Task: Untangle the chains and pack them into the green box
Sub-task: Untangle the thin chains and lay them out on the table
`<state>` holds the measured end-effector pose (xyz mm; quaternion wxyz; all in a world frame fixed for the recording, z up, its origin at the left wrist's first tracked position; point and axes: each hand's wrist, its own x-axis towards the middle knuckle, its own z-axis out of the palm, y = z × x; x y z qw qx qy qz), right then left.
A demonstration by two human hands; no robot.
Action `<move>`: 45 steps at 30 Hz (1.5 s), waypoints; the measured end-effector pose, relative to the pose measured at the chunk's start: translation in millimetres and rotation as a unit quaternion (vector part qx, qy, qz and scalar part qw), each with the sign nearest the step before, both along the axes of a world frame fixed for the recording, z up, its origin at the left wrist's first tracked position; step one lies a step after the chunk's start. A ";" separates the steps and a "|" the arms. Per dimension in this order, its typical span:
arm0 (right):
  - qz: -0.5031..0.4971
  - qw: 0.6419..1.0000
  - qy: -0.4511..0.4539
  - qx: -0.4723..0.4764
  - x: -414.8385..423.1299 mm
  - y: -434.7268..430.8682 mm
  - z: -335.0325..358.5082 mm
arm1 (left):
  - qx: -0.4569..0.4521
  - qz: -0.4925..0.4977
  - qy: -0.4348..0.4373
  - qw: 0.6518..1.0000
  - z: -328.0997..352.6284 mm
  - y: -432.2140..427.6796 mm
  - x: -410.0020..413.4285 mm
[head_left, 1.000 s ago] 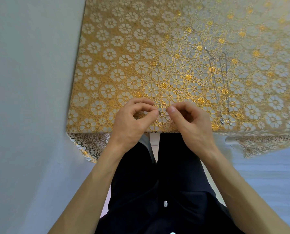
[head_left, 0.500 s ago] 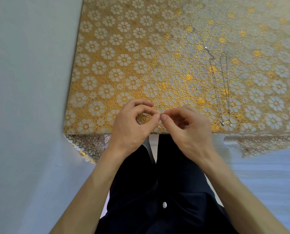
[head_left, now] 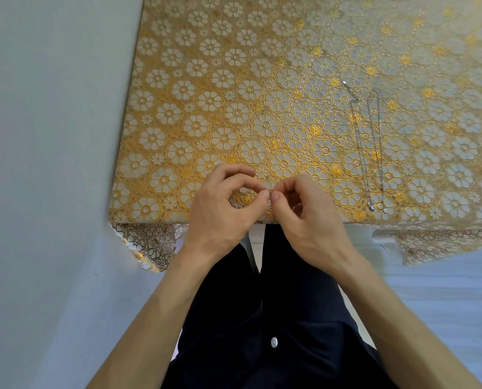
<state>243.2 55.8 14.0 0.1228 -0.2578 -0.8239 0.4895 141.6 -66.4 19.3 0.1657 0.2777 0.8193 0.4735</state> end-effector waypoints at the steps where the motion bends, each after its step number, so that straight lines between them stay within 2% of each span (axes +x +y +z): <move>1: 0.003 1.000 -0.001 -0.004 0.1 -0.2 0.1 | 0.001 0.002 0.001 1.000 0.5 0.1 0.7; 14: 0.017 0.998 -0.002 -0.063 2.7 5.6 7.3 | 0.034 0.042 -0.048 0.997 0.4 -4.7 -8.6; 20: 0.004 0.995 0.008 -0.096 3.3 6.3 7.2 | 0.024 0.020 -0.060 0.998 -0.1 -8.0 -9.9; 28: -0.016 0.996 0.012 -0.092 4.2 0.3 6.3 | 0.032 0.012 -0.090 0.995 -2.6 -7.7 -9.3; 35: 0.000 0.998 0.014 -0.062 2.3 0.1 8.0 | 0.017 -0.005 -0.096 0.995 -3.4 -7.2 -11.4; 45: 0.048 0.992 -0.018 -0.117 1.1 3.4 13.6 | -0.006 -0.042 -0.107 0.993 -1.0 -9.1 -14.4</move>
